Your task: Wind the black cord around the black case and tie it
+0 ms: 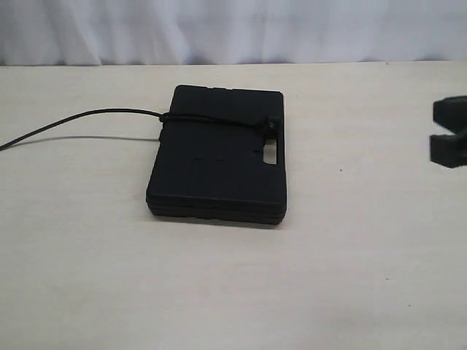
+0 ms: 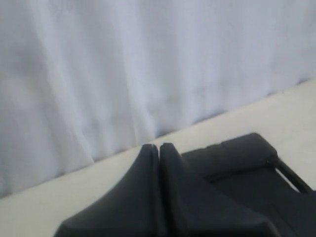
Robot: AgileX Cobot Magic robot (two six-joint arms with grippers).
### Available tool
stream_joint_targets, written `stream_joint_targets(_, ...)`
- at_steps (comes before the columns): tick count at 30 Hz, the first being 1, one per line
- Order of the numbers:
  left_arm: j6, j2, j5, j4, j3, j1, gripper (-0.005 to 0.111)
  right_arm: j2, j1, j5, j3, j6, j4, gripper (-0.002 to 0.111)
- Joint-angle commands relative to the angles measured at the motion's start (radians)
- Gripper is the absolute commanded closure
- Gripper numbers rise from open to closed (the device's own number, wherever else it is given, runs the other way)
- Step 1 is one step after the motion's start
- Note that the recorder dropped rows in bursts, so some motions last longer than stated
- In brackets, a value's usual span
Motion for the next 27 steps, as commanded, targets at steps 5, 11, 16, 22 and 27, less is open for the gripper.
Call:
stream_joint_targets(5,0.354,-0.015,-0.126,-0.566,0.066,-0.006,0.107,-0.281,-0.002,-0.638,0.344,-0.074,-0.008,0.104)
stream_joint_targets(11,0.354,-0.015,-0.126,-0.566,0.066,-0.006,0.107,-0.297,-0.002,-0.627,0.358,-0.074,-0.008,0.104)
stream_joint_targets(16,0.354,-0.015,-0.126,-0.566,0.066,-0.006,0.107,-0.297,-0.002,-0.627,0.358,-0.074,-0.008,0.104)
stream_joint_targets(22,0.354,-0.015,-0.126,-0.566,0.066,-0.006,0.107,-0.339,-0.002,-0.627,0.36,-0.074,0.0,0.104)
stream_joint_targets(27,0.354,-0.017,-0.126,-0.509,0.07,-0.008,0.107,-0.405,-0.002,-0.627,0.362,-0.074,0.002,0.104)
